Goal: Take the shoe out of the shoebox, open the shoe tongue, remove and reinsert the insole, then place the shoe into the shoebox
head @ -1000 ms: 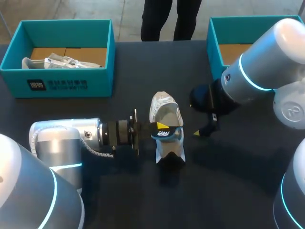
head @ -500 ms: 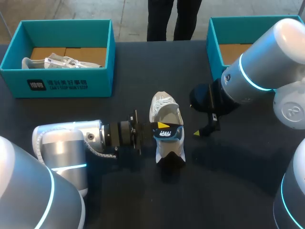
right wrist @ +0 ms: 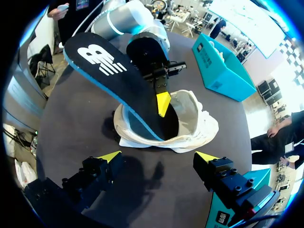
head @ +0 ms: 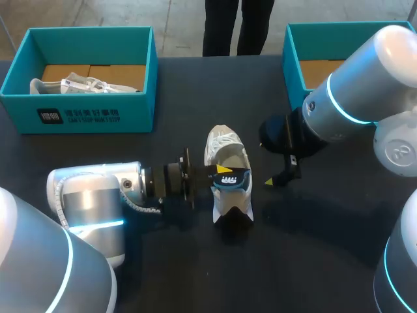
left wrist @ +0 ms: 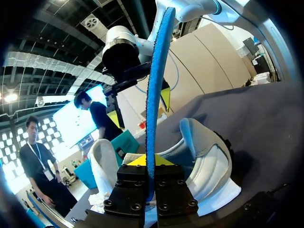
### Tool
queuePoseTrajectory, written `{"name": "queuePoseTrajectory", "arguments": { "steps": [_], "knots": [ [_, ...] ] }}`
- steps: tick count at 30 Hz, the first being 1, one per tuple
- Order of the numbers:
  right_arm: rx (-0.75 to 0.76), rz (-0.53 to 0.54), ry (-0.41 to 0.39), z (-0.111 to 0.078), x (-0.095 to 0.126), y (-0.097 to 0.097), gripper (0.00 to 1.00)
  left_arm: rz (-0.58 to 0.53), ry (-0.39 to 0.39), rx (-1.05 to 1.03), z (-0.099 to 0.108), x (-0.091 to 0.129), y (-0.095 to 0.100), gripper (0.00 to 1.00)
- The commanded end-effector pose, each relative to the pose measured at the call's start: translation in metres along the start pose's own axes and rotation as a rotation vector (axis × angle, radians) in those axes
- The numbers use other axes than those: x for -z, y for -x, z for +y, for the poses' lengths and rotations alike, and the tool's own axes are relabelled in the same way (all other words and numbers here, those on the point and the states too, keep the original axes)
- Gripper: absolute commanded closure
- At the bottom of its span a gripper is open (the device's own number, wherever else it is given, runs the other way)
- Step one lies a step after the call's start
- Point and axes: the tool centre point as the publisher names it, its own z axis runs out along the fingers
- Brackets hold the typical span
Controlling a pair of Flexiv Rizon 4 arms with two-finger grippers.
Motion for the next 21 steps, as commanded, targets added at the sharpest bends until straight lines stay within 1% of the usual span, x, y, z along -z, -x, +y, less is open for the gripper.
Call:
{"name": "queuePoseTrajectory", "arguments": {
  "steps": [1,3,4,5,9,12,15,18,21],
  "knots": [
    [0.000,-0.003,0.000,0.000,0.000,-0.001,0.00,0.008,0.004,0.004,0.004,-0.003,0.001,1.00],
    [0.000,-0.003,0.000,0.000,0.000,-0.001,0.00,0.006,0.005,0.007,0.002,-0.001,0.002,1.00],
    [0.000,-0.003,0.000,0.000,0.000,-0.001,0.00,0.005,0.005,0.005,-0.001,0.000,0.003,0.84],
    [0.000,-0.003,0.000,0.000,0.000,-0.001,0.00,0.003,0.003,0.002,-0.003,0.002,0.003,0.78],
    [0.000,-0.003,0.000,0.000,0.000,-0.001,0.00,-0.001,-0.004,-0.012,-0.012,0.006,0.006,0.70],
    [0.000,-0.003,0.000,0.000,0.000,-0.001,0.00,-0.002,-0.012,-0.023,-0.019,0.007,0.008,0.69],
    [0.000,-0.003,0.000,0.000,0.000,-0.001,0.00,0.005,-0.021,-0.030,-0.026,0.008,0.008,0.71],
    [0.000,-0.003,0.000,0.000,0.000,-0.001,0.00,0.015,-0.033,-0.038,-0.034,0.008,0.008,0.74],
    [0.000,-0.003,0.000,0.000,0.000,-0.001,0.00,0.021,-0.039,-0.044,-0.039,0.009,0.007,0.79]
  ]
}}
